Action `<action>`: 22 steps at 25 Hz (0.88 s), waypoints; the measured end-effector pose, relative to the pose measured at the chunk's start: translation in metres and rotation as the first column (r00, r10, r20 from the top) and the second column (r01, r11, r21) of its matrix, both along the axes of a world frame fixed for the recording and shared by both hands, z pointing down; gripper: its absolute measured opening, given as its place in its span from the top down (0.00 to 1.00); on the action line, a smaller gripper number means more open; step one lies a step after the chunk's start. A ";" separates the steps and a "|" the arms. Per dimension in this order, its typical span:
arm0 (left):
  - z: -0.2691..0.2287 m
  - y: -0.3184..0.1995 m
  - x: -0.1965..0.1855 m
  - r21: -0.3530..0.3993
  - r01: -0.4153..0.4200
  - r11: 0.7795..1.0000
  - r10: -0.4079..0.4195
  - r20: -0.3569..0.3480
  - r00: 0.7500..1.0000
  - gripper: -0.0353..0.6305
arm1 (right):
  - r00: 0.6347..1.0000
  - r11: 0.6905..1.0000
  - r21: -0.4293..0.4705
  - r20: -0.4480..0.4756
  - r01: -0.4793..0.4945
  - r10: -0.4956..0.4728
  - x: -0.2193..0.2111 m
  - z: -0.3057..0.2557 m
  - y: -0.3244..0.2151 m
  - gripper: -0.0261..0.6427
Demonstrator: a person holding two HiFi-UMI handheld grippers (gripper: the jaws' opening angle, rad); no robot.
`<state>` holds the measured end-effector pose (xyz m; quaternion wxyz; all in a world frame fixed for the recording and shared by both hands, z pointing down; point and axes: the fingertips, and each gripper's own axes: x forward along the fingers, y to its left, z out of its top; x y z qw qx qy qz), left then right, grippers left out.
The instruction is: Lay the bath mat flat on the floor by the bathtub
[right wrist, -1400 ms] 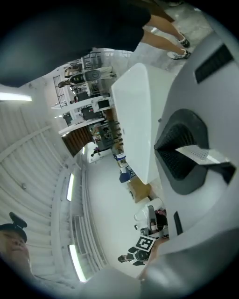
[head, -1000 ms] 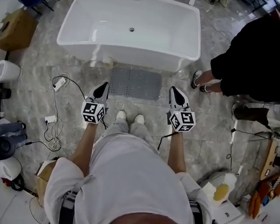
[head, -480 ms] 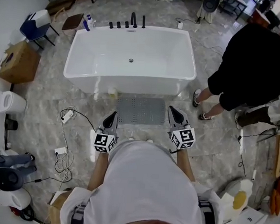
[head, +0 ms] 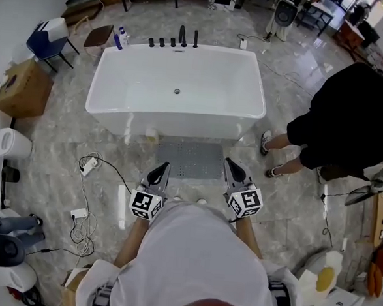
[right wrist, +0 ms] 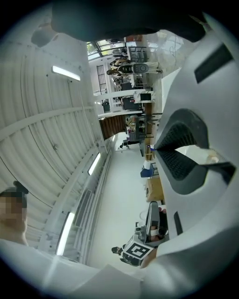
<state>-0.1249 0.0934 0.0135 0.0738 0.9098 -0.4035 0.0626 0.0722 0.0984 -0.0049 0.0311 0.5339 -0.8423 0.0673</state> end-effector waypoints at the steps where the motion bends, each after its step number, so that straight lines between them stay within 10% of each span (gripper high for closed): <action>1: -0.001 0.000 -0.001 -0.002 -0.001 1.000 0.001 -0.003 1.000 0.95 | 1.000 1.000 -0.002 0.010 0.000 0.000 -0.001 -0.001 0.001 0.96; 22: -0.004 0.019 0.003 0.006 -0.034 0.999 0.034 0.016 0.999 0.95 | 0.999 0.999 0.050 -0.037 -0.008 0.010 -0.012 -0.013 0.024 0.96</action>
